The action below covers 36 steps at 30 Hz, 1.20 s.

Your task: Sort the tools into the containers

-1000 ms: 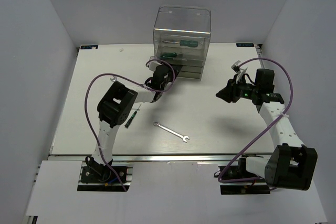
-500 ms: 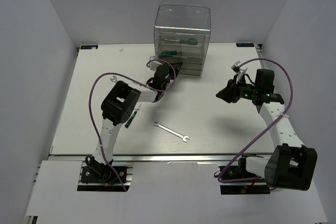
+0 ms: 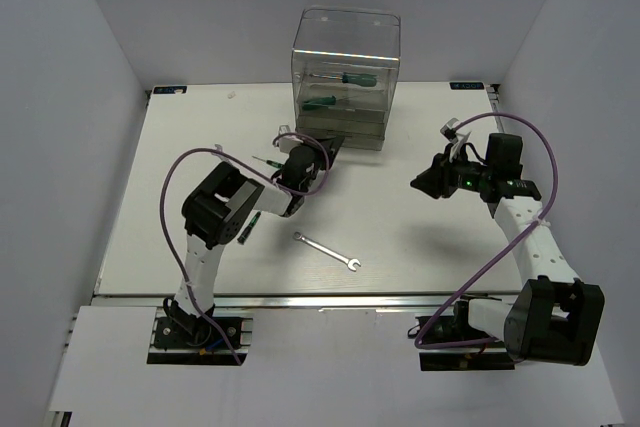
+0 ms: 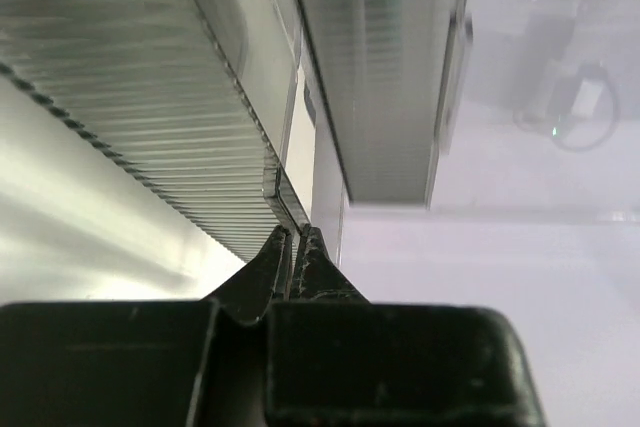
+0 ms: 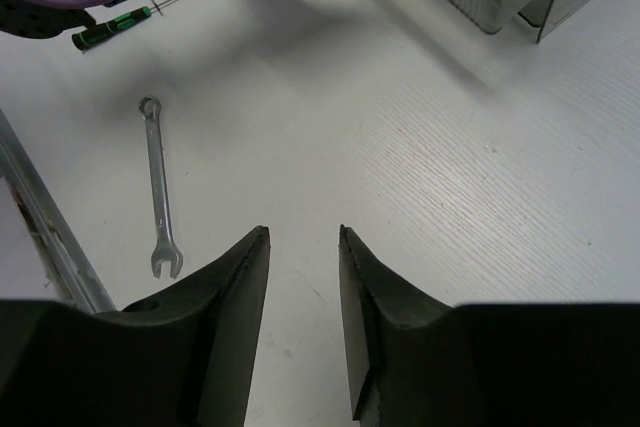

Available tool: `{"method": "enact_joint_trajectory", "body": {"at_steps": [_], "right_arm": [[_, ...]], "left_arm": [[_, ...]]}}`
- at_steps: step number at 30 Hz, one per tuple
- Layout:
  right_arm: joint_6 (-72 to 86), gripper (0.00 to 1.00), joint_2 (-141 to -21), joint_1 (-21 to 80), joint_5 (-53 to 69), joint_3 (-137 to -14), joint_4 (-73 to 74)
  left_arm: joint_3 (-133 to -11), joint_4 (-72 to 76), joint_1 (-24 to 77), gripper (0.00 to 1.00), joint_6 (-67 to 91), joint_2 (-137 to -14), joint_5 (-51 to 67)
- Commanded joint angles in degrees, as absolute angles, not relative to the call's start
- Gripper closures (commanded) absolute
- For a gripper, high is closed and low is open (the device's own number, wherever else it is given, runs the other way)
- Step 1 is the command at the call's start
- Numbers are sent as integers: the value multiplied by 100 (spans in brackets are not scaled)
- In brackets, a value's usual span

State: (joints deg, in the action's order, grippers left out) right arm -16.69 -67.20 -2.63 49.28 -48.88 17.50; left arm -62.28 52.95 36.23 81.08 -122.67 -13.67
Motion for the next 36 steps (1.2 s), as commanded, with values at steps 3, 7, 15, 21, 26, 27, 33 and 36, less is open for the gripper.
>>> {"method": "enact_joint_trajectory", "body": {"at_steps": [3, 7, 15, 21, 26, 27, 33, 36], "right_arm": [[-1775, 53, -6618, -299, 5027, -4852, 1758], [-2074, 39, -6618, -264, 4975, -4878, 1889], [-3339, 22, -6776, 772, 4405, -5159, 2926], [-3173, 11, -6811, 1863, 3700, -5089, 2839], [-3147, 11, -7031, 2837, 3244, -5089, 2691], [-2868, 11, -7040, 3274, 3034, -5037, 2533], [-1452, 11, -7768, 4541, 1671, -5333, 1723], [-941, 11, -8348, 5121, 1152, -5650, 1766]], "left_arm": [[-5766, 5203, 3814, 100, 7840, -11699, -1231], [-5704, 5124, 3814, 70, 7875, -11611, -1230], [-5415, 4300, 3771, 32, 7612, -10926, -1266], [-5194, 2214, 3753, 31, 6566, -9503, -1291], [-5247, -494, 3718, 53, 6267, -8178, -1704], [-5143, -779, 3718, 54, 6223, -7965, -1853], [-4439, -2476, 3683, 30, 6319, -5815, -2407], [-4324, -3338, 3674, 28, 6468, -5126, -2812]]}}
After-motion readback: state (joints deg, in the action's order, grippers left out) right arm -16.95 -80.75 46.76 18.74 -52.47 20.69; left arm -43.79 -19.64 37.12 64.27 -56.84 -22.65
